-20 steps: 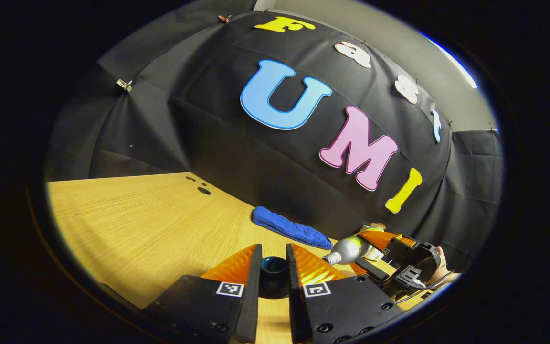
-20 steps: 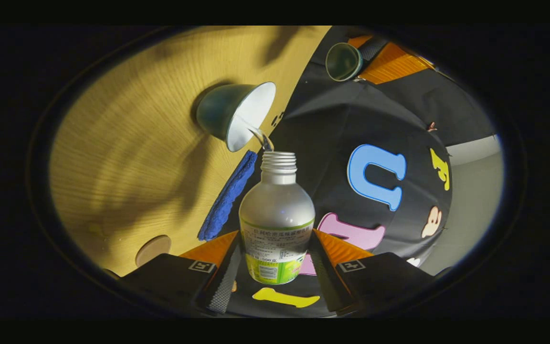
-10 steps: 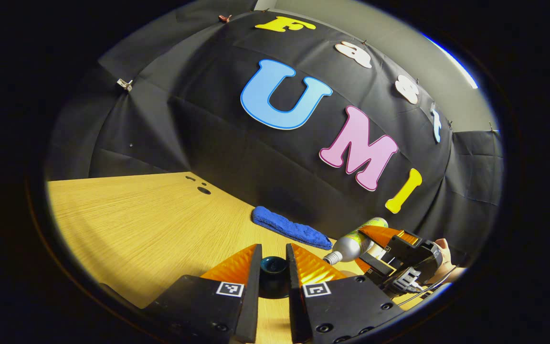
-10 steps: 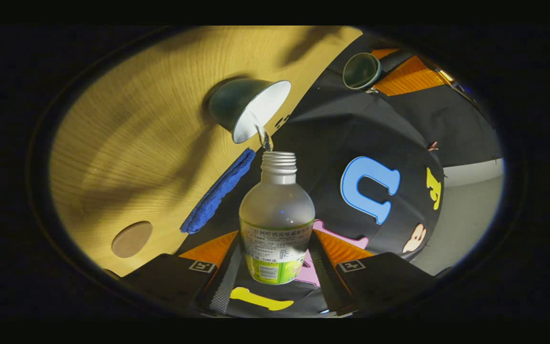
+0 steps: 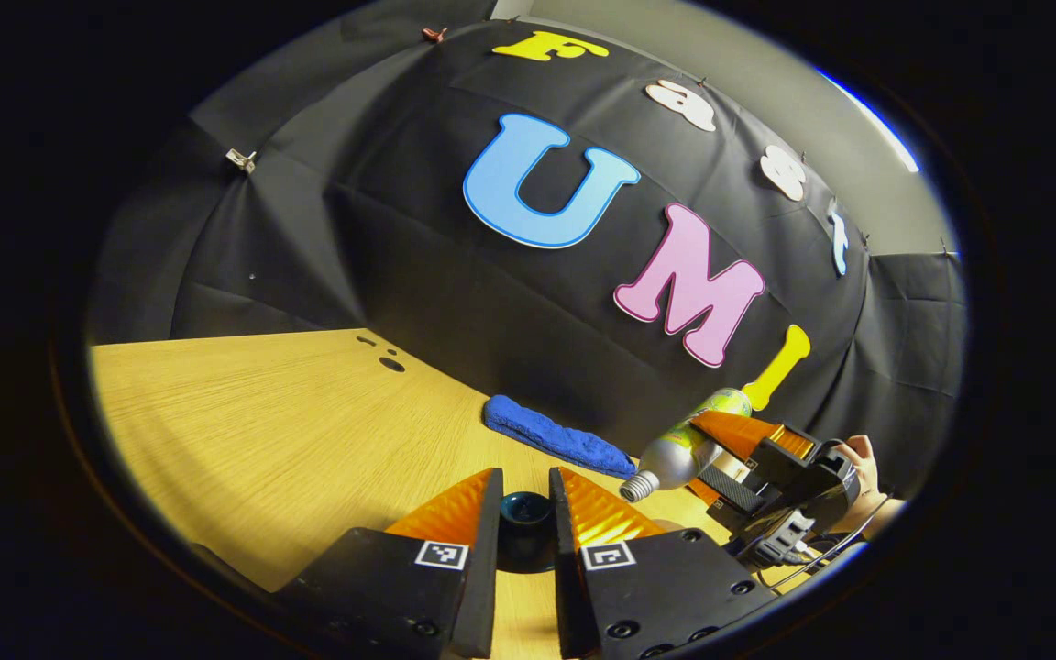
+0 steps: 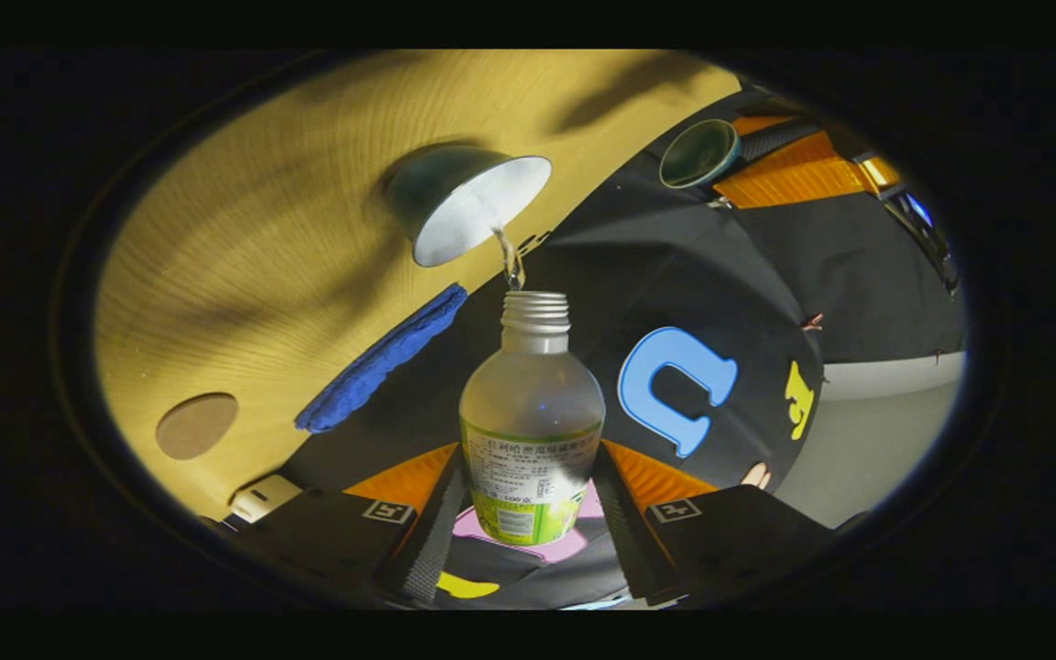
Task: Open the teacup lid with one hand, grasp the water bottle and pour water into the teacup with the other hand; after pouring, place the water bottle on the coaster and then close the teacup lid.
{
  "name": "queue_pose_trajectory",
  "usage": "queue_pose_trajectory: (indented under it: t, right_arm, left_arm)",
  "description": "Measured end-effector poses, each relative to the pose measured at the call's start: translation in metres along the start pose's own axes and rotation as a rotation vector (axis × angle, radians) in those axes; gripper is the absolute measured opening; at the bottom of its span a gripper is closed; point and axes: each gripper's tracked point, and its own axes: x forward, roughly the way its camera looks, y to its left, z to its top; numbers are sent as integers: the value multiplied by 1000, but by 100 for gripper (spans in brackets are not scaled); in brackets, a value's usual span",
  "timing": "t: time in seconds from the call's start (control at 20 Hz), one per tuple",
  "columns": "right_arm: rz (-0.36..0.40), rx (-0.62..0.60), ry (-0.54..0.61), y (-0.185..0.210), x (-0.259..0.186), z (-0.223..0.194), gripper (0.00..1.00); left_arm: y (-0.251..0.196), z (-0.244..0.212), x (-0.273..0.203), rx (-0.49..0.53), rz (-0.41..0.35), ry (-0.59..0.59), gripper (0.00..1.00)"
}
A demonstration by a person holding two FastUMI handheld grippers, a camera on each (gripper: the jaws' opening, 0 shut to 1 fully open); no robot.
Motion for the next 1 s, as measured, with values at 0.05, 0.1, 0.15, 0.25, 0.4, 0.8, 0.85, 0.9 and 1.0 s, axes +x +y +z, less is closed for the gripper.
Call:
queue_pose_trajectory:
  t: [0.05, 0.1, 0.15, 0.25, 0.4, 0.8, 0.85, 0.9, 1.0]
  right_arm:
    - [-11, -27, -9, -4, 1, 1, 77]
    - [-25, -54, -19, -8, 1, 2, 77]
    - [-34, -77, -27, -9, 0, 3, 77]
    - [-39, -104, -37, -9, 2, 3, 77]
    - [-55, -131, -42, -13, 2, 4, 77]
    - [11, -12, -29, -1, 0, 4, 77]
    - [40, 61, -19, 5, -1, 2, 77]
    - [64, 141, -8, 14, -3, 0, 77]
    - [99, 313, 8, 27, -7, -2, 80]
  left_arm:
    - [0, 1, 0, -2, 1, 0, 30]
    - [0, 0, 0, -2, 0, 0, 30]
    - [0, 0, 0, -3, 1, 0, 30]
    - [0, 0, 0, -2, 1, 0, 30]
    - [0, 0, 1, 0, 0, 0, 30]
    - [0, 1, 0, -5, 2, -2, 30]
    - [0, 1, 0, -5, 3, -3, 30]
    - [0, 1, 0, -6, 3, -3, 30]
    - [0, 2, 0, -11, 6, -5, 30]
